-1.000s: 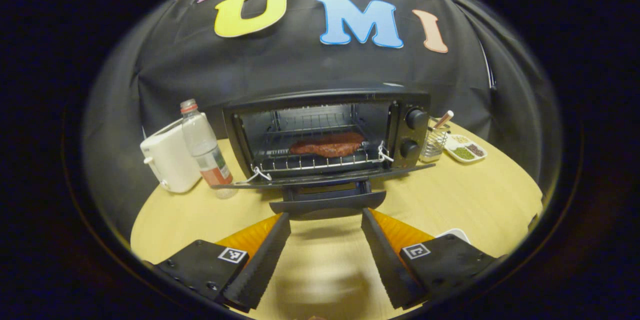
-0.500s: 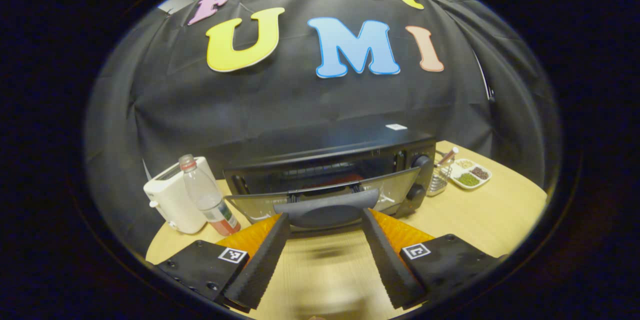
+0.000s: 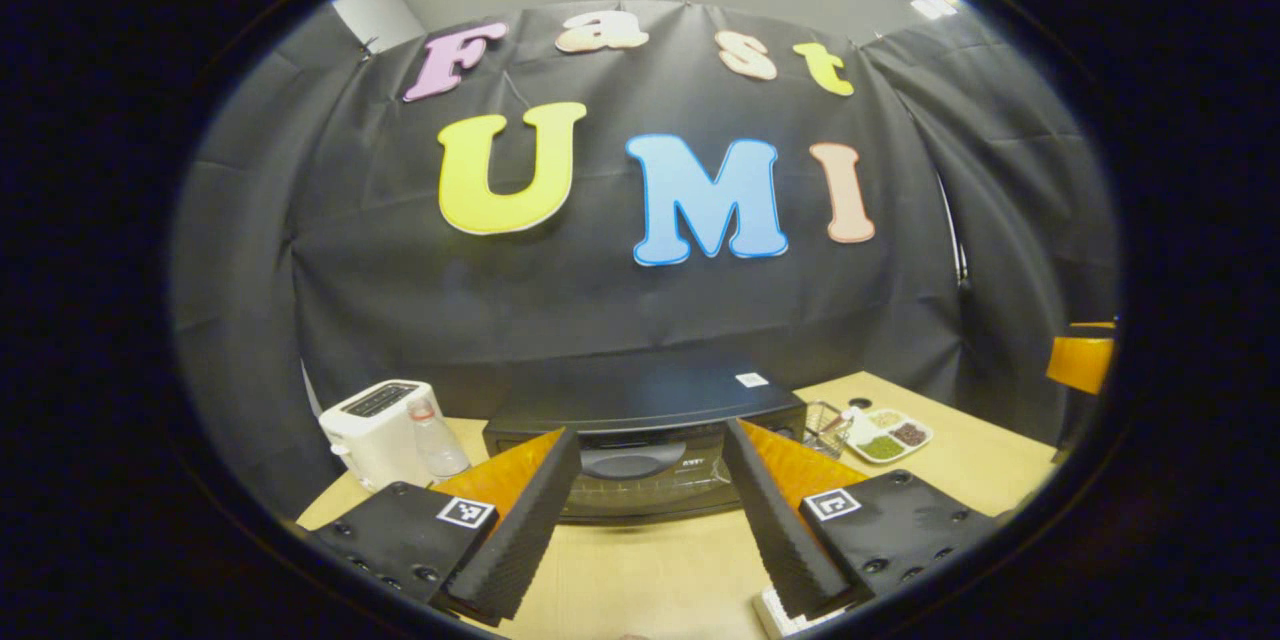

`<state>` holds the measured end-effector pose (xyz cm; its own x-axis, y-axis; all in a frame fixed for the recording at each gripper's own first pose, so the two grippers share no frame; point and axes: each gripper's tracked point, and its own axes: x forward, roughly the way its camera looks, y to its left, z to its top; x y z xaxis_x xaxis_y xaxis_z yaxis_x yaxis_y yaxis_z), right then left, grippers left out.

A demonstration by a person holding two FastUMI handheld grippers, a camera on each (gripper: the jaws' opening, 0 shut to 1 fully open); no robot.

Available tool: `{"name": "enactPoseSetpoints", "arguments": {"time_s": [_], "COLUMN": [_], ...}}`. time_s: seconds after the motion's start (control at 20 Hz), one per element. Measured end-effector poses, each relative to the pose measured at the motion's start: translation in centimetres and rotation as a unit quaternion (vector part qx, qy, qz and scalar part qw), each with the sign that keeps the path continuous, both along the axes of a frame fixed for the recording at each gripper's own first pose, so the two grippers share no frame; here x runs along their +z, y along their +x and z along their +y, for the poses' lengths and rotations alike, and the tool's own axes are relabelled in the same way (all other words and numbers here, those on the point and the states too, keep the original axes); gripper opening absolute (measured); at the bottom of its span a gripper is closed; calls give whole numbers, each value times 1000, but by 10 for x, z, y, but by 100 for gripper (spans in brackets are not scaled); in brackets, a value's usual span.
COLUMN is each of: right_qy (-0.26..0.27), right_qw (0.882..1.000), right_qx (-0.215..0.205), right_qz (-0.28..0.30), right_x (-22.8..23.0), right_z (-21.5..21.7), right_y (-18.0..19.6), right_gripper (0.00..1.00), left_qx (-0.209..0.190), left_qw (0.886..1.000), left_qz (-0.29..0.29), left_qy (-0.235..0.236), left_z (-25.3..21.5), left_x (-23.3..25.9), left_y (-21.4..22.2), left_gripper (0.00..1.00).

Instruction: Open the electric oven with the left hand, put the food in, and close the electric oven.

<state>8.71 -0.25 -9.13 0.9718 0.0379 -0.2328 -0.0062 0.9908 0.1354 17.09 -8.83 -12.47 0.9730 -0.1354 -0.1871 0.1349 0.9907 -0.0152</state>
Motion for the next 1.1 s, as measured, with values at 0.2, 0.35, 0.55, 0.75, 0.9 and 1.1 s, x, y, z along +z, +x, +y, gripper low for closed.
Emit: {"name": "enactPoseSetpoints", "arguments": {"time_s": [0.2,0.35,0.55,0.75,0.9,1.1], "right_qy": [-20,-23,-20,-27,-29,-17], "right_qw": [999,998,996,993,992,993], "right_qx": [24,40,58,75,79,78], "right_qz": [-34,-52,-72,-89,-93,-86], "right_x": [23,39,58,69,72,72], "right_z": [-20,-30,-30,-18,-7,12], "right_y": [-12,-23,-37,-47,-53,-60], "right_gripper": [98,97,98,97,98,98], "left_qx": [41,72,96,121,131,126], "left_qw": [999,997,994,991,989,989], "left_qz": [-18,-37,-46,-58,-63,-73], "left_qy": [-9,2,8,17,15,15], "left_z": [13,25,38,61,74,86], "left_x": [35,62,84,100,105,115], "left_y": [-53,-95,-144,-176,-185,-196], "left_gripper": [100,99,100,100,100,100]}}
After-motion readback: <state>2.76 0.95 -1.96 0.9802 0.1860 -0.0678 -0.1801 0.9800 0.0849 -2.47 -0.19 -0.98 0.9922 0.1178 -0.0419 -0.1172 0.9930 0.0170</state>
